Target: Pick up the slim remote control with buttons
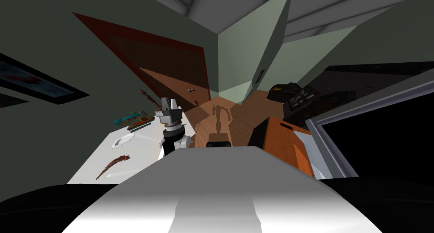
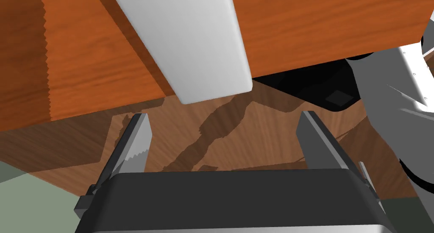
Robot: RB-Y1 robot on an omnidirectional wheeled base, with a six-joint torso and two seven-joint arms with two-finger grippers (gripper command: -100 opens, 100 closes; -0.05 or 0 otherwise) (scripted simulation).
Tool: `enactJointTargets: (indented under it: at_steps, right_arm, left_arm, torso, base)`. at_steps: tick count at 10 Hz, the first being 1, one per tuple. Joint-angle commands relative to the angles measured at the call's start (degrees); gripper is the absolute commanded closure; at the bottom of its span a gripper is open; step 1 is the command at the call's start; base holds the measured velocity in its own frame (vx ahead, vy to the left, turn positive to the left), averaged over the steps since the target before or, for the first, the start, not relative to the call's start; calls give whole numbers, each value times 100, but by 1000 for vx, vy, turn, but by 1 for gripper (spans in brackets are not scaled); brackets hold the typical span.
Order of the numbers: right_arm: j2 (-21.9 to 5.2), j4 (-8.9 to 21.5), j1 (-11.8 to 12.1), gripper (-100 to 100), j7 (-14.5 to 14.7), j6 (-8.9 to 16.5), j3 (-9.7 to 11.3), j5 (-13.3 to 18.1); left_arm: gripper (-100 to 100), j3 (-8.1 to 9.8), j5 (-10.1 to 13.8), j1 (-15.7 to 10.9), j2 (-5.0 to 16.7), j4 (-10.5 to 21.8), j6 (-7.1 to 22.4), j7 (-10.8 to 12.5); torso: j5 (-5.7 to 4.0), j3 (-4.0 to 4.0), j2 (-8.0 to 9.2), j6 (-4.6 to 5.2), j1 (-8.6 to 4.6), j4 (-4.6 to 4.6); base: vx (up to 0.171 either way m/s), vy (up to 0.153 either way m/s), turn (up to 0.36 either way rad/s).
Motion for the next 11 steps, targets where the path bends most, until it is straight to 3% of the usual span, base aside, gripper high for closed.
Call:
enactJointTargets:
  at_steps: [1,6,7,9,10,11]
  right_arm:
    - [4,251,-9,-100,-4,98,232,94]
    - [83,602,-5,-100,0,183,522,228]
    - [188,831,-12,-100,-12,239,718,318]
    - [191,799,-21,-100,-11,252,696,308]
    - [197,817,-22,0,-10,247,701,311]
    - [379,932,-70,-100,-28,303,702,358]
  left_arm:
    - [0,0,0,0,0,0,0,0]
    - [0,-1,0,-1,0,0,0,0]
    - [0,0,0,0,0,0,0,0]
    - [0,0,0,0,0,0,0,0]
    - [0,-1,0,0,-1,0,0,0]
    - [0,-1,0,0,-1,0,0,0]
  torso:
    - [0,0,0,0,0,0]
    - [4,8,13,-1,21,4]
    - [3,8,13,0,22,4]
    - [2,8,13,0,16,4]
    - [4,8,13,0,27,4]
    - [6,8,13,0,34,4]
  base:
    - [16,-70,62]
    - [4,-41,47]
    - [3,-58,56]
    - [1,-38,29]
    - [0,0,0]
    - [-10,-33,52]
